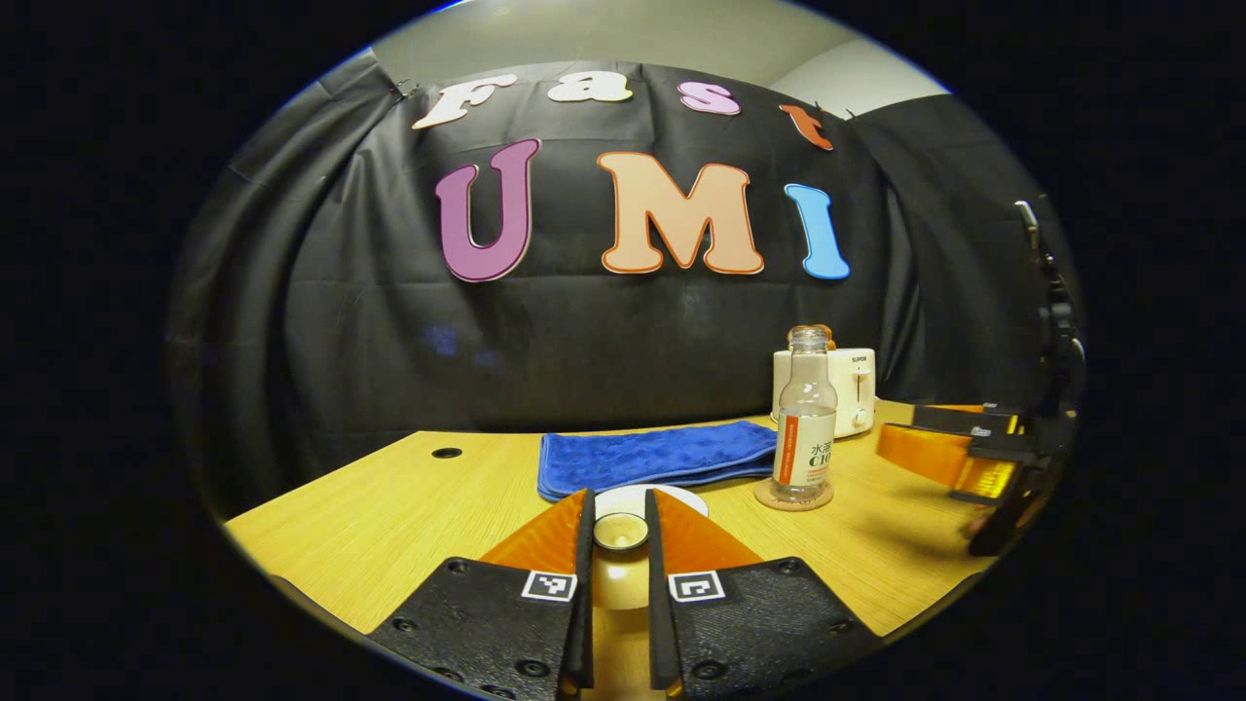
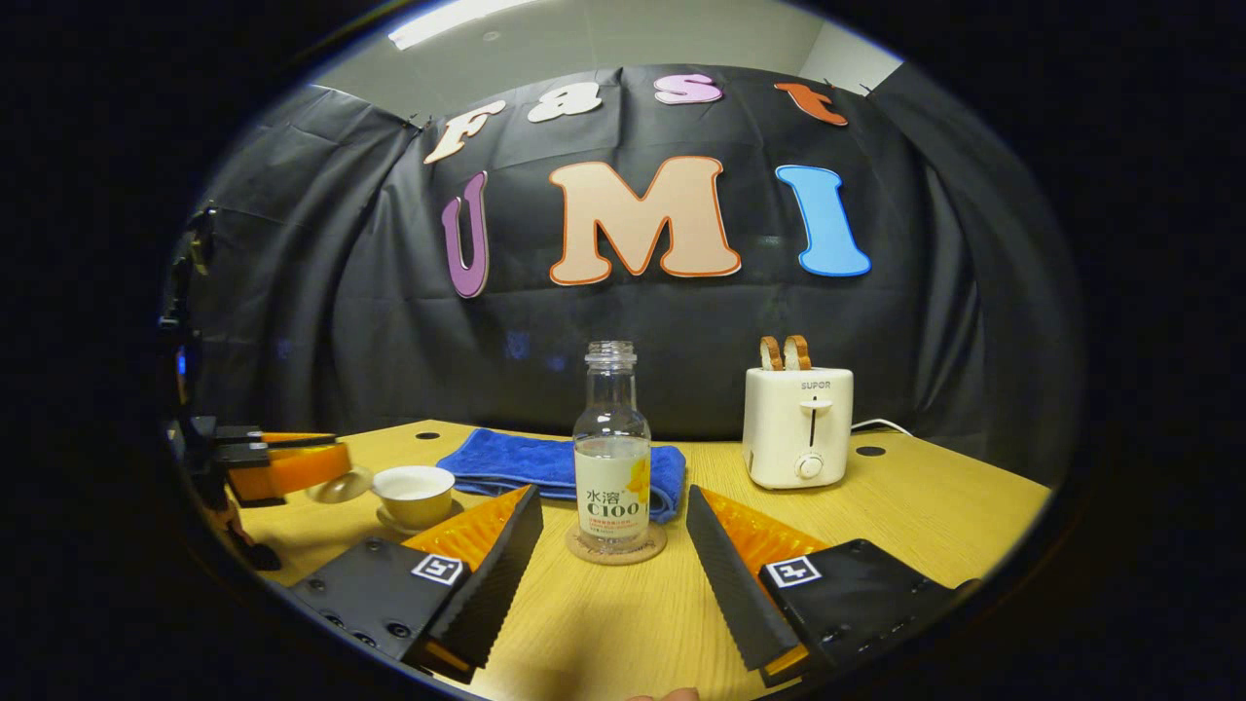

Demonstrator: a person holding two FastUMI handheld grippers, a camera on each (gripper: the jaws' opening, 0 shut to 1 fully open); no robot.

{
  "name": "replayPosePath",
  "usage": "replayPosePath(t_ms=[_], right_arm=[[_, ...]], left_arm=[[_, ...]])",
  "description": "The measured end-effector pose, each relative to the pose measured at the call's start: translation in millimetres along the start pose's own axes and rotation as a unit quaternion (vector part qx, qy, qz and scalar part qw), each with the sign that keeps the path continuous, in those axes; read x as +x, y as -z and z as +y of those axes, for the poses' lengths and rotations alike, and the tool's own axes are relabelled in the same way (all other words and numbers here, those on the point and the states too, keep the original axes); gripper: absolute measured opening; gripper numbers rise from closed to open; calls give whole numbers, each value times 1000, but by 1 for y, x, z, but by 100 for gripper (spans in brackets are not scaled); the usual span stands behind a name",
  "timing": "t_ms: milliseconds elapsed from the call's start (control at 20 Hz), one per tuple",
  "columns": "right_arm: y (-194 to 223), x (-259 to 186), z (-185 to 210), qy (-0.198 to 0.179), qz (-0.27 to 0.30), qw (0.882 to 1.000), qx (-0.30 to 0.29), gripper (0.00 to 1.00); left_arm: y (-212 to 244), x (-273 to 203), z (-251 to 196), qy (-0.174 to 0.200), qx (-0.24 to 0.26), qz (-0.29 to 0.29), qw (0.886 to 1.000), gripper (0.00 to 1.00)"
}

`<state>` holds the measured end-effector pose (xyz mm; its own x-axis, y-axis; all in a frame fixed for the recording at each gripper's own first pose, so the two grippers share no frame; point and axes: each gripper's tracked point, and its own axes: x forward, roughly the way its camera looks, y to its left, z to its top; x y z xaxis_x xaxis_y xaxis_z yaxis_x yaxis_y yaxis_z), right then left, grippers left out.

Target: Open the teacup lid with one hand, grasp the water bottle and pour water into the teacup with the other hand; after pouring, place the water bottle on the coaster and then close the teacup lid.

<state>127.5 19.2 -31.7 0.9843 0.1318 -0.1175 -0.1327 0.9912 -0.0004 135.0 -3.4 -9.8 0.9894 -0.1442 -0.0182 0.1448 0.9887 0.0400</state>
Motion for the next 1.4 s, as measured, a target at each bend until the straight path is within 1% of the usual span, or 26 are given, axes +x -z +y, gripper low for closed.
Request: replayPosePath(t_ms=[100, 200, 250, 350, 400, 550, 600, 650, 800, 850, 900, 950, 1150, 1200, 1300, 1350, 1400], right_arm=[[0, -14, -7, -4, 0, 1000, 1, 100], [-1, -30, -12, -8, 0, 1000, 2, 95], [0, -34, -14, -10, 0, 1000, 2, 100], [0, -41, -15, -16, 0, 1000, 2, 100], [0, -44, -16, -18, 1, 1000, 2, 95], [0, -48, -18, -20, 1, 1000, 3, 96], [-1, -49, -19, -20, 0, 1000, 3, 91], [0, -50, -19, -20, 1, 1000, 3, 96], [-1, -51, -20, -19, 1, 1000, 3, 96], [-1, -51, -20, -19, 1, 1000, 3, 91], [-1, -50, -19, -19, 1, 1000, 3, 91], [-1, -50, -19, -19, 1, 1000, 4, 96], [-2, -52, -18, -18, 2, 1000, 5, 96], [-1, -53, -18, -18, 2, 1000, 5, 100], [-1, -53, -19, -18, 2, 1000, 4, 100], [-1, -52, -19, -18, 2, 1000, 4, 96], [1, -53, -19, -18, 2, 1000, 5, 95]], left_arm=[[1, 12, -5, 2, 15, 4, 1000, 20], [2, 22, -7, 1, 31, 9, 999, 20], [2, 27, -8, -1, 37, 10, 999, 20], [3, 35, -11, -1, 52, 12, 999, 20], [2, 41, -13, -2, 61, 13, 998, 20], [3, 51, -14, -4, 70, 14, 997, 20], [3, 54, -15, -4, 75, 16, 997, 19], [3, 57, -17, -3, 80, 18, 997, 20], [5, 63, -18, -2, 92, 21, 996, 19], [4, 64, -18, -3, 95, 22, 995, 19], [7, 65, -18, -5, 98, 26, 995, 19], [6, 66, -19, -4, 100, 28, 995, 19], [10, 67, -18, -7, 108, 39, 993, 20], [10, 67, -19, -8, 108, 39, 993, 20], [13, 67, -18, -12, 111, 46, 993, 20], [13, 66, -17, -12, 111, 48, 993, 20], [13, 65, -17, -12, 109, 49, 993, 20]])
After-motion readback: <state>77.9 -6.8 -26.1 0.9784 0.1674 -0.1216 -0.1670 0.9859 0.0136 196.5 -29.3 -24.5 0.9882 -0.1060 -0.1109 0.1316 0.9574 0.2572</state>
